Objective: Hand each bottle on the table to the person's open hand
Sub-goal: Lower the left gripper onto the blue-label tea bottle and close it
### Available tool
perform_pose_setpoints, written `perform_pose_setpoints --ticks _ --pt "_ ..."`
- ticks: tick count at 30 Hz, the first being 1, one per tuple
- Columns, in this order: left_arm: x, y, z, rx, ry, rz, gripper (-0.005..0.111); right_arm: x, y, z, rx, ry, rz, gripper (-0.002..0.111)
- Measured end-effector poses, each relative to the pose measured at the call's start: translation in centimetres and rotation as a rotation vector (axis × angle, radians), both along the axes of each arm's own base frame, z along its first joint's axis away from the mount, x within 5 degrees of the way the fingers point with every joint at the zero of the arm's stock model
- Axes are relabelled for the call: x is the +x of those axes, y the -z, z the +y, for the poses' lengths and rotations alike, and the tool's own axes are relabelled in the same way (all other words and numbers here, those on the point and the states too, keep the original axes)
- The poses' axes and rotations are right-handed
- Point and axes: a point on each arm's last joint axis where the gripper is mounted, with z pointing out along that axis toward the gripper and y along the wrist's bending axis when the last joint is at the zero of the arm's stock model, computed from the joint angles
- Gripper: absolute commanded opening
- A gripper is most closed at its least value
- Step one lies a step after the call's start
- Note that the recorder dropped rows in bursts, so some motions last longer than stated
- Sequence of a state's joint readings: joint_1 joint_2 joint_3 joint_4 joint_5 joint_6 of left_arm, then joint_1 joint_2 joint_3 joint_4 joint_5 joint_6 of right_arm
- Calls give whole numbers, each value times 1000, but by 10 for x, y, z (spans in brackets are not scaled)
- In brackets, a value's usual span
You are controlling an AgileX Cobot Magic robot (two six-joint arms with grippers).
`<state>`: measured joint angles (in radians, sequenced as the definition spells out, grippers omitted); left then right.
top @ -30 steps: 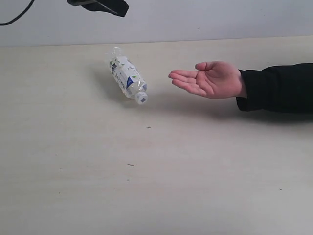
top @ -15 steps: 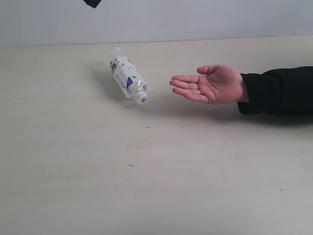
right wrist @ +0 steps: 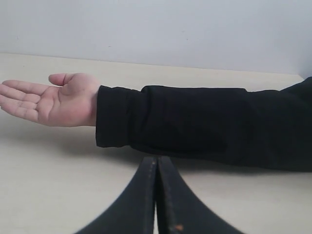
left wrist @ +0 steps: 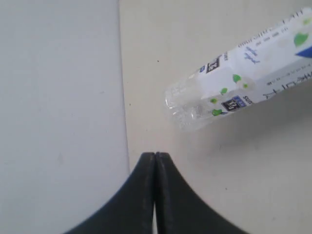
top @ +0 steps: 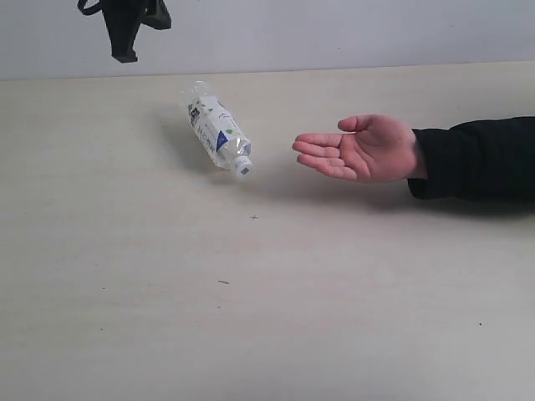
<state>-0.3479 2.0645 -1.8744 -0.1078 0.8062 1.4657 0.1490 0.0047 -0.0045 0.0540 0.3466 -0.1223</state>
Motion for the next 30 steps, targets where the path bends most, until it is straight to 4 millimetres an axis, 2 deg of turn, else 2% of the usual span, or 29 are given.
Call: perform_pose_setpoints --ticks 7,13,18,20,22,24,25,27,28,30 --pt "17 20 -6 137 186 -51 0 0 0 0 0 0 0 0" --pt "28 46 -11 201 272 1 0 0 0 0 0 0 0 0" --pt "27 62 -18 297 444 7 0 0 0 0 0 0 0 0" --pt "25 65 -24 333 517 -11 5 0 0 0 0 0 0 0" --pt "24 67 -30 346 549 -25 18 0 0 0 0 0 0 0" --pt "22 71 -43 353 584 -44 50 0 0 0 0 0 0 0" --pt "21 74 -47 354 595 -48 74 0 0 0 0 0 0 0" --pt "19 81 -55 354 611 -41 99 0 0 0 0 0 0 0" --pt "18 83 -57 354 617 -39 102 0 0 0 0 0 0 0" --pt "18 83 -57 352 617 -39 102 0 0 0 0 0 0 0"
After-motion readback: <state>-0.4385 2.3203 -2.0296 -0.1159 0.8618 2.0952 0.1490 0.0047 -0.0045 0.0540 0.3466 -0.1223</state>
